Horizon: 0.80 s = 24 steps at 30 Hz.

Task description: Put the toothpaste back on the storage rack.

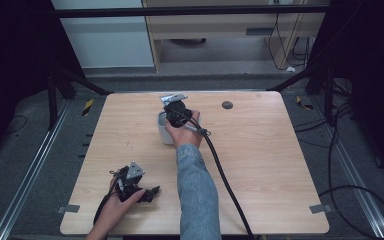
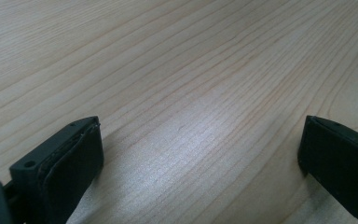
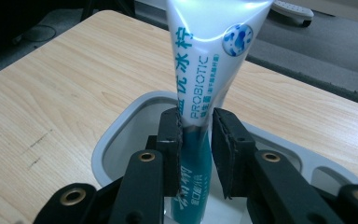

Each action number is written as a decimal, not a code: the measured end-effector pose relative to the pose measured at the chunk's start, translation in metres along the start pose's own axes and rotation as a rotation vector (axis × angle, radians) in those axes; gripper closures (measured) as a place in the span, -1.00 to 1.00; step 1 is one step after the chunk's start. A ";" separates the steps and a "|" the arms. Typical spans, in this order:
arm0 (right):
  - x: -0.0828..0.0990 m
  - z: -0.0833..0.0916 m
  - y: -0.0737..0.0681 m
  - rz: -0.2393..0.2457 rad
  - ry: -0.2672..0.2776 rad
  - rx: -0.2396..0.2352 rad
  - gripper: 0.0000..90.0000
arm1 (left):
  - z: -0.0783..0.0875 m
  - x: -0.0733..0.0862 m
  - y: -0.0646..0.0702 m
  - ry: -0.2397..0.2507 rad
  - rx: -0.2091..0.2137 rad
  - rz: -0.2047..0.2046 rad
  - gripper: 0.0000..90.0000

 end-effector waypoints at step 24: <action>0.000 0.017 0.002 0.004 0.014 -0.018 0.57 | 0.000 0.000 0.000 0.000 0.001 -0.001 -1.00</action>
Point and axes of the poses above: each handheld gripper's, and its own axes: z roughly backward along the jaws, x roughly out of its underside, y roughly to its right, the point moved 3 cm from there along -z, roughly forward along the jaws, and after that the axes turned 12 degrees about -x, right-handed, at the moved point
